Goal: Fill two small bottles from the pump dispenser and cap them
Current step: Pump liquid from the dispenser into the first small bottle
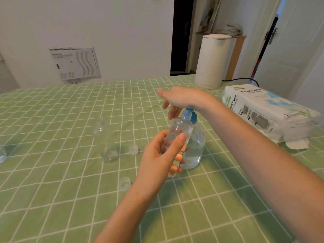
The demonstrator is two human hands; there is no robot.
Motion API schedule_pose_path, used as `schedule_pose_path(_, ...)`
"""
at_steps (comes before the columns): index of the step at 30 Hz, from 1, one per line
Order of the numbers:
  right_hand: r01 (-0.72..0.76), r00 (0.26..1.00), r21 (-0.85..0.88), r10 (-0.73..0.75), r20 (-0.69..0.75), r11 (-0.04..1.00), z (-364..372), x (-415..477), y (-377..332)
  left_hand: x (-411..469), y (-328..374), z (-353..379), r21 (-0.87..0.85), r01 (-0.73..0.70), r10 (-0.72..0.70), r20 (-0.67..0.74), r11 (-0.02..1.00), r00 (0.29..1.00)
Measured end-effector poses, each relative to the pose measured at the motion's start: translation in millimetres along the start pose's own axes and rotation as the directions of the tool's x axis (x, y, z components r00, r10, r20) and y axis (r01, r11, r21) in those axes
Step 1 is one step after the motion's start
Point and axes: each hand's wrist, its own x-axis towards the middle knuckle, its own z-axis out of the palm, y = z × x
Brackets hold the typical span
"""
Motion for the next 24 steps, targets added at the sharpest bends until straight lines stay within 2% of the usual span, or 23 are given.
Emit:
schedule_pose_path(11, 0.043, 0.998, 0.074, -0.039, -0.052, 0.996, -4.8, 1.9, -1.1, 1.1, 2.2, 2.1, -0.009, -0.006, 0.006, -0.005, 1.0, 1.0)
schedule_pose_path(14, 0.057, 0.995, 0.048, -0.053, -0.079, 0.997, -8.7, 3.2, -5.6, 2.4, 4.1, 3.0, -0.025, -0.017, 0.017, -0.007, 1.0, 1.0)
schedule_pose_path(24, 0.008, 1.0, 0.003, -0.008, -0.024, 1.0, -1.6, 2.1, -1.3, 1.0, 0.9, 2.9, -0.025, 0.002, -0.002, -0.011, 1.0, 1.0)
